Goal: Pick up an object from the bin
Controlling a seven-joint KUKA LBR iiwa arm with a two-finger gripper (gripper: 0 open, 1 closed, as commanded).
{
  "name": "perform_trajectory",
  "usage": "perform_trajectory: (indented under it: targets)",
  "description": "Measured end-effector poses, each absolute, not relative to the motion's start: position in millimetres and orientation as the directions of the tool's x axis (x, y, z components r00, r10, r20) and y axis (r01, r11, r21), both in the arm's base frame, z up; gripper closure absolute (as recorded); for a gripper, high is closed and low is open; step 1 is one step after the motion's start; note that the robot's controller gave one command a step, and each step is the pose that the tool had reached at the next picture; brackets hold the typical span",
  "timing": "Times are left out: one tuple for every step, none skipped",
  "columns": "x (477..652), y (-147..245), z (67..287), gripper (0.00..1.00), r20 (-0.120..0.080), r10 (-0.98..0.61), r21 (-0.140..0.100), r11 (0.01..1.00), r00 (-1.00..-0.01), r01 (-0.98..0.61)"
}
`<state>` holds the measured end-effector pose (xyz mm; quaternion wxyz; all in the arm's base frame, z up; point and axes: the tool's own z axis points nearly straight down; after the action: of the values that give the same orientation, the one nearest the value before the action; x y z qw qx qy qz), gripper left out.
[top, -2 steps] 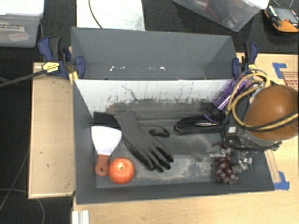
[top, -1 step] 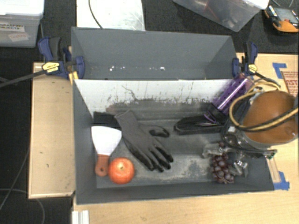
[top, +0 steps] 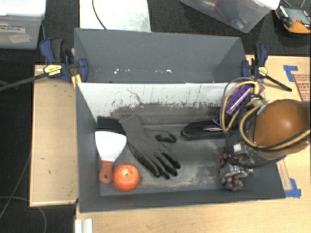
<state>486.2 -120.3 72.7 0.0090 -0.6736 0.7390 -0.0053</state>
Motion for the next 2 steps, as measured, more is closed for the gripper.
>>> perform_trajectory:
  targets:
    - [486.2, -120.4, 72.8, 1.00, -0.006, -0.996, -0.020, 0.093, -0.093, -0.995]
    - [484.5, -119.5, 93.1, 1.00, -0.008, -0.995, -0.014, 0.096, -0.096, -0.995]
